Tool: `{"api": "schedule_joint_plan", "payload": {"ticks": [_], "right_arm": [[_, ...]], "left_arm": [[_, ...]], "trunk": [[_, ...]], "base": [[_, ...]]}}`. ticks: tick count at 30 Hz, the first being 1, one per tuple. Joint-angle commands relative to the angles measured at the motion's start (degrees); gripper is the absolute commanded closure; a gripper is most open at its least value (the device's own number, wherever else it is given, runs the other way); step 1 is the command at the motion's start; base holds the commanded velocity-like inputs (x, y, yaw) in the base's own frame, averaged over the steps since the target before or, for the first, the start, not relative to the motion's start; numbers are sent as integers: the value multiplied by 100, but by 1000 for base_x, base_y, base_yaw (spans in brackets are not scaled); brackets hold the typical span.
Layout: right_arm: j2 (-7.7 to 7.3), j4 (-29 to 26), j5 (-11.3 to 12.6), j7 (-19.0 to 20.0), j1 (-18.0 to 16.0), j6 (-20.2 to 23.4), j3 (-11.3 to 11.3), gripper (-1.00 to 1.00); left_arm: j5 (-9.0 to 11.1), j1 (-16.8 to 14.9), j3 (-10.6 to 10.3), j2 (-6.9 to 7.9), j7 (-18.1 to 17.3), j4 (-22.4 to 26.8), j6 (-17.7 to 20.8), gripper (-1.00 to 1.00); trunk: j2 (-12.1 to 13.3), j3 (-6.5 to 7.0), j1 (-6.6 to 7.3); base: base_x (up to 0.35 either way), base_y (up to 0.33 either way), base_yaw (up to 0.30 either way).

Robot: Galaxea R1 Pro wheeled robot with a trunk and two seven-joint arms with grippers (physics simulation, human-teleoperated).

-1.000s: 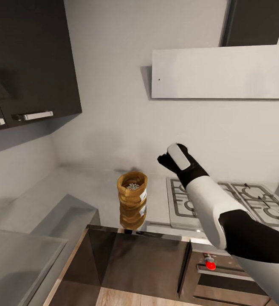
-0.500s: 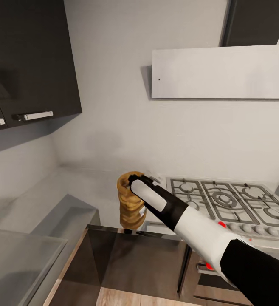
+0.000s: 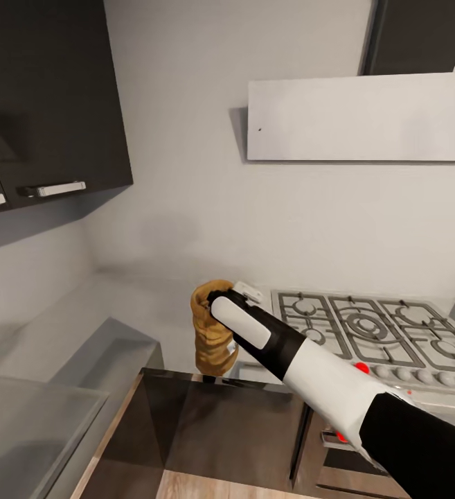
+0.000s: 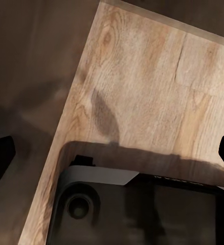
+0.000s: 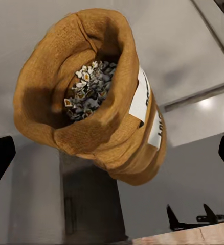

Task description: In the kitchen, take the popcorn bag from the countertop, put it into the microwave, and heat it until the popcorn is cooked so the cooked popcorn ends up inside the bag.

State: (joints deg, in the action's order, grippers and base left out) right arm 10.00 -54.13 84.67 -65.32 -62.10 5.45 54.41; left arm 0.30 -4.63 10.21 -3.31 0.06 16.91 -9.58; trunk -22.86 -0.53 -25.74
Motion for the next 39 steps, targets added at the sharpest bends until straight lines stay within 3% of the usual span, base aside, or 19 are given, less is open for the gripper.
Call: {"api": "schedule_joint_plan", "payload": {"ticks": [1, 3, 7, 39], "right_arm": [[0, -1, 86, -43, -12, 111, 7, -100], [0, -2, 226, -91, -18, 189, 8, -100], [0, -1, 286, -117, -21, 223, 8, -100], [0, 16, 300, -139, -5, 370, -9, -100]], "left_arm": [[1, -3, 16, -3, -2, -4, -18, -100], [-2, -3, 16, -2, -2, -4, -18, -100], [-3, -3, 16, -2, 1, -4, -18, -100], [-3, -3, 16, -2, -3, -4, -27, -100]], "trunk": [[-6, -6, -4], [-6, -6, -4], [-6, -6, -4], [-6, -6, -4]], "base": [[231, 0, 0], [253, 0, 0], [85, 0, 0], [70, -18, 0]]}}
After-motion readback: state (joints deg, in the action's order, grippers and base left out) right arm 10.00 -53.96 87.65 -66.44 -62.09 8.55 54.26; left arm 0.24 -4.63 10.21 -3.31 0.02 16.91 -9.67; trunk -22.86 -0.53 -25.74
